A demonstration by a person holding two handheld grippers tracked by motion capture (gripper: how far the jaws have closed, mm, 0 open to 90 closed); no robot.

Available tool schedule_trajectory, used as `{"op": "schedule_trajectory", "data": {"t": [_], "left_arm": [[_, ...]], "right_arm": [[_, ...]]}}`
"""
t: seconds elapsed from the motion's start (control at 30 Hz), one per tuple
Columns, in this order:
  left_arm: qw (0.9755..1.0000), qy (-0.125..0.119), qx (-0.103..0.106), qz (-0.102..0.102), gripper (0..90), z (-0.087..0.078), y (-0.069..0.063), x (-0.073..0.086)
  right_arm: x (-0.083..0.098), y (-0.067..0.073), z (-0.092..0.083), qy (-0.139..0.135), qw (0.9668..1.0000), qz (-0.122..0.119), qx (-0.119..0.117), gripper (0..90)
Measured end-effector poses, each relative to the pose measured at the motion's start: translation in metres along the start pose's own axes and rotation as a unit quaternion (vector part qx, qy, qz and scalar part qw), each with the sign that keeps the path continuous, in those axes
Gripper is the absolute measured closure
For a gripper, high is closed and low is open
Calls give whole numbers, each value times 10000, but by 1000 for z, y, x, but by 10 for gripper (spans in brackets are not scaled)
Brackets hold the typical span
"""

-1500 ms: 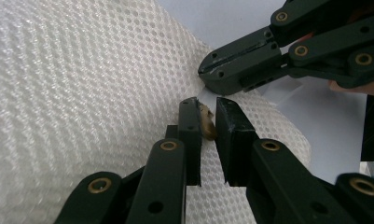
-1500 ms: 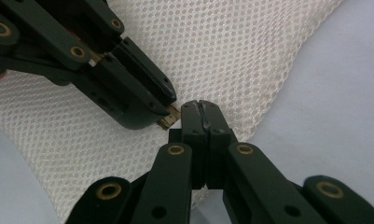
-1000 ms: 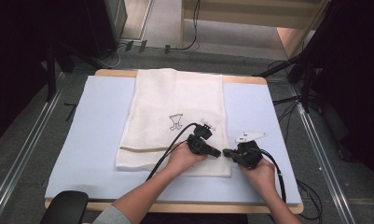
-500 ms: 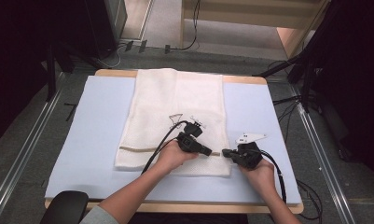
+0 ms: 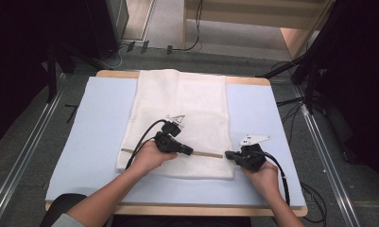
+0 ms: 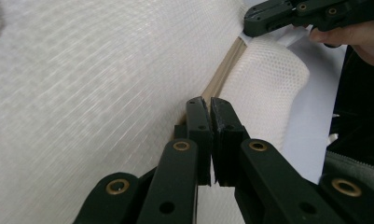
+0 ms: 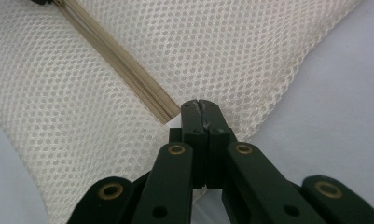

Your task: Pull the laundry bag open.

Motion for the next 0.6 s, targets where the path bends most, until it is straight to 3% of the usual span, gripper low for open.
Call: {"op": "schedule_trajectory", "data": {"t": [0.17, 0.2, 0.4, 0.57, 0.6], "left_arm": [[9998, -51, -18, -191, 889, -24, 15, 13], [9997, -64, -107, -233, 889, -28, 19, 16], [9986, -65, -38, -532, 889, -52, 34, 35], [9972, -98, -245, -695, 890, -73, 49, 50], [9966, -123, -371, -731, 889, -78, 54, 54]], "right_arm": [[0, 0, 0, 15, 10000, -2, 9, 900], [0, 0, 0, 18, 10000, -3, 11, 900], [0, 0, 0, 31, 10000, -36, 59, 900], [0, 1, 0, 77, 9999, -40, 58, 900], [0, 1, 0, 90, 9999, -47, 66, 900]]}}
Point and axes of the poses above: each handheld gripper's, and its own axes: z roughly forward along the jaws, x roughly out of its underside, y roughly to its left, the point moved 10 cm from there along z, roughly forward along the jaws, and after that the axes turned 4 degrees about z, right-handed, at the moved point
